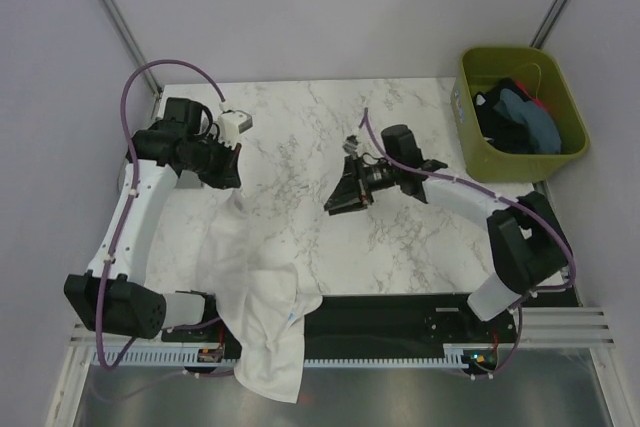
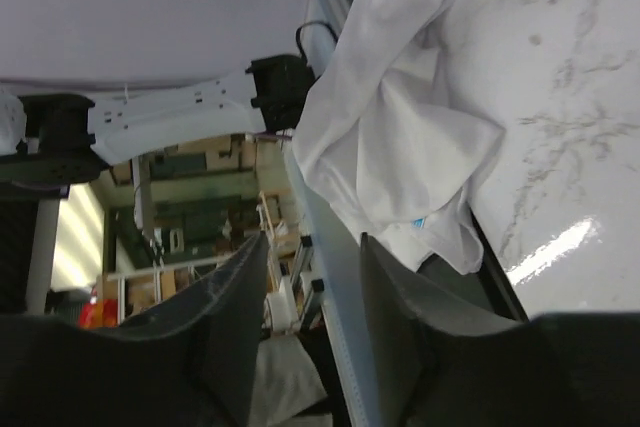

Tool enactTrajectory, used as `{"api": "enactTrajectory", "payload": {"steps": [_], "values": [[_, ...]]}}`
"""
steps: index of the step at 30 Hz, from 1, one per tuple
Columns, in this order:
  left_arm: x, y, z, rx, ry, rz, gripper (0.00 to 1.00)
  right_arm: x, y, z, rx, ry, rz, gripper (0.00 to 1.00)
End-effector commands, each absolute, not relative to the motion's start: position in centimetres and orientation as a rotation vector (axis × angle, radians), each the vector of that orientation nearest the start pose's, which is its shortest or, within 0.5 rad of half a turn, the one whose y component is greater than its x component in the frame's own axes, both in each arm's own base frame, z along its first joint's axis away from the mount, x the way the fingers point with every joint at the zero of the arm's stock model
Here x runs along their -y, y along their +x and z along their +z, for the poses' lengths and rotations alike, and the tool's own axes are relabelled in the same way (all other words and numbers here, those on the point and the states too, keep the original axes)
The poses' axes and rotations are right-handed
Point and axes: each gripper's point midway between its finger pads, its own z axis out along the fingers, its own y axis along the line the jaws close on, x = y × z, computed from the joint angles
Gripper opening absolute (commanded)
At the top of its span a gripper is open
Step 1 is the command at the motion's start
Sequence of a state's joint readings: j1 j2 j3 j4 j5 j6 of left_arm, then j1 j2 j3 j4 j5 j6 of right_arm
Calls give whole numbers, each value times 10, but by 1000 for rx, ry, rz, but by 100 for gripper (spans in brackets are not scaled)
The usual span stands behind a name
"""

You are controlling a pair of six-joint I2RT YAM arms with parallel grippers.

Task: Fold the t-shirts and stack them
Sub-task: Flatten the tshirt out

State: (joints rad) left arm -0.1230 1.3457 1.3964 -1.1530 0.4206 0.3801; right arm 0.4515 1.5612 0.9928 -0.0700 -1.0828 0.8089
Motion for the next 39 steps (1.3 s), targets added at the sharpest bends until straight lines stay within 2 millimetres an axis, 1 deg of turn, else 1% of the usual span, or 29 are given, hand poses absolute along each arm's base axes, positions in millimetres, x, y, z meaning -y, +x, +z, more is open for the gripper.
{"api": "enactTrajectory", "payload": {"steps": [1, 2, 3, 4, 5, 6, 7, 8, 9, 10, 11, 12, 13, 14, 16, 19, 20, 21, 23, 25, 26, 28, 29, 30, 31, 33, 34, 38, 39], "values": [[80, 273, 231, -2418, 700, -359, 2, -335, 209, 214, -2363, -530, 2109, 45], [76, 276, 231, -2422, 699, -327, 2, -343, 200, 196, -2451, -554, 2150, 43], [75, 280, 235, -2406, 694, -312, 2, -352, 205, 198, -2373, -689, 2117, 43], [72, 284, 236, -2407, 686, -294, 2, -357, 207, 179, -2401, -735, 2093, 44], [67, 289, 242, -2401, 648, -264, 2, -354, 192, 163, -2567, -702, 2071, 45], [64, 294, 246, -2392, 627, -253, 2, -359, 204, 153, -2443, -923, 1904, 46], [62, 298, 246, -2396, 611, -248, 2, -358, 202, 127, -2526, -967, 1815, 50], [60, 303, 255, -2376, 589, -239, 2, -352, 183, 115, -2643, -1035, 1740, 52], [59, 307, 259, -2367, 581, -239, 2, -351, 185, 99, -2641, -1134, 1600, 53], [60, 310, 259, -2366, 585, -246, 2, -349, 182, 83, -2609, -1242, 1529, 54], [62, 314, 267, -2348, 580, -253, 2, -353, 177, 72, -2590, -1308, 1461, 54], [63, 315, 269, -2348, 578, -260, 2, -351, 170, 61, -2601, -1340, 1427, 56], [65, 314, 265, -2376, 582, -280, 2, -350, 168, 49, -2600, -1386, 1388, 57], [66, 314, 266, -2377, 586, -292, 2, -353, 161, 44, -2596, -1428, 1381, 57], [67, 313, 261, -2391, 589, -299, 2, -353, 156, 33, -2607, -1467, 1361, 59], [66, 317, 259, -2391, 591, -292, 2, -358, 146, 25, -2636, -1518, 1323, 62], [65, 320, 262, -2384, 584, -279, 2, -362, 138, 26, -2645, -1529, 1350, 62], [66, 323, 260, -2389, 585, -285, 2, -366, 137, 27, -2633, -1540, 1359, 62], [67, 327, 265, -2376, 576, -292, 2, -375, 131, 23, -2630, -1561, 1370, 62], [69, 328, 267, -2372, 569, -302, 2, -381, 131, 19, -2624, -1546, 1391, 62], [69, 328, 269, -2364, 569, -304, 2, -385, 133, 19, -2623, -1534, 1409, 62], [69, 325, 272, -2356, 569, -304, 2, -386, 132, 14, -2647, -1516, 1420, 62], [69, 324, 272, -2356, 569, -303, 2, -391, 136, 14, -2620, -1507, 1432, 62], [69, 322, 272, -2358, 569, -303, 2, -392, 135, 12, -2646, -1468, 1436, 62], [68, 321, 274, -2350, 569, -301, 2, -398, 139, 12, -2611, -1462, 1445, 62], [68, 319, 274, -2349, 568, -299, 2, -401, 142, 10, -2620, -1427, 1443, 61], [69, 318, 276, -2343, 568, -299, 2, -407, 145, 9, -2611, -1399, 1445, 61], [67, 316, 277, -2342, 563, -292, 2, -414, 156, 2, -2617, -1335, 1421, 59], [67, 317, 277, -2341, 563, -292, 2, -415, 158, 0, -2624, -1319, 1417, 57]]}}
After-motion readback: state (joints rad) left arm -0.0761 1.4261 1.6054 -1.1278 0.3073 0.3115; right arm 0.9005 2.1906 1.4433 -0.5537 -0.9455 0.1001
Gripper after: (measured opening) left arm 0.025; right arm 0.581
